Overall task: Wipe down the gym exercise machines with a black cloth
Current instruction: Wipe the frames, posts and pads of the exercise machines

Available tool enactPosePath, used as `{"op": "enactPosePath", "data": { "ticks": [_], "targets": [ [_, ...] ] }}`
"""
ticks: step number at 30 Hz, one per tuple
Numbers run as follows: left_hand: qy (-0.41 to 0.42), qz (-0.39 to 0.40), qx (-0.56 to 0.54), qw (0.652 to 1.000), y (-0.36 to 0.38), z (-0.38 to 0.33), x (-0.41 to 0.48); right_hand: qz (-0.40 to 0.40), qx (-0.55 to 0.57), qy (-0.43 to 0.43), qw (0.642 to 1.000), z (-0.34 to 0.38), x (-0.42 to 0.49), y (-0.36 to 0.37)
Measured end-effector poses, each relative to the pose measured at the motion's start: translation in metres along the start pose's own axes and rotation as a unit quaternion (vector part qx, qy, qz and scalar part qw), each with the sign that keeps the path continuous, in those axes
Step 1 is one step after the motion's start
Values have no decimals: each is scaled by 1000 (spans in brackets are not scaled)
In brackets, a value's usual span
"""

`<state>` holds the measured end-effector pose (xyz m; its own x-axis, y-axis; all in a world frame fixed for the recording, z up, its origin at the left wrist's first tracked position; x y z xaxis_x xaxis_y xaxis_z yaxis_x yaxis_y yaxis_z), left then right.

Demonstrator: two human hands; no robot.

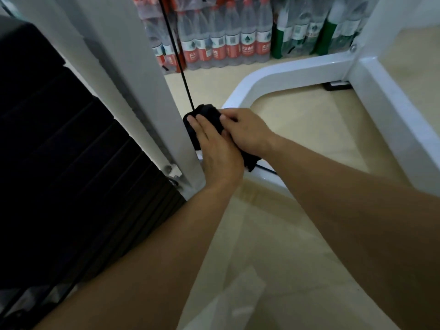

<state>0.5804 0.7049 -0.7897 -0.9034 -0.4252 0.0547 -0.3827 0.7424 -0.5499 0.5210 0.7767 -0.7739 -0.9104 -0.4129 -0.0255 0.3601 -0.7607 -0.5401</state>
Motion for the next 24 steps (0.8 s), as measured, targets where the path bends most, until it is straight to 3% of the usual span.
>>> {"op": "enactPosePath", "data": {
  "ticks": [3,5,6,7,9,11,13,17,24],
  "targets": [
    [-9,-33,-22,999,5,0,-2,-5,53,28,998,-15,-8,0],
    [-64,-42,-100,992,13,5,-14,-16,74,46,996,-23,-13,-5],
    [-65,-52,-58,995,19,6,-19,-19,76,61,995,-28,-16,-7],
    [-43,-50,-17,998,25,7,-29,-19,87,78,993,-35,-20,-9],
    [-58,-1,-96,994,37,11,-40,-11,142,96,985,-43,-27,-12],
    [18,10,-4,1000,33,-1,-43,-4,170,96,981,-41,-27,-14],
    [38,18,18,999,26,-3,-36,-4,161,87,983,-30,-16,-14],
    [-1,-31,18,999,5,11,7,20,120,69,990,-12,9,0],
    [-2,-2,52,999,24,22,-17,8,131,69,989,-27,-1,1]
  ]
}}
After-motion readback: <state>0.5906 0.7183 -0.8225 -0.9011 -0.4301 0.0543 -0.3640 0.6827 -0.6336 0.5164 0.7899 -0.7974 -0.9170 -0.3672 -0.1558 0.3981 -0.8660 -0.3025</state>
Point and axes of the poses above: each hand's wrist, its own x-axis towards the middle knuckle, its own y-axis out of the palm, z = x × y, the point moved 8 cm from there along x, towards the middle knuckle, and after that the axes turned 1 degree about z, right-handed, at the moved point
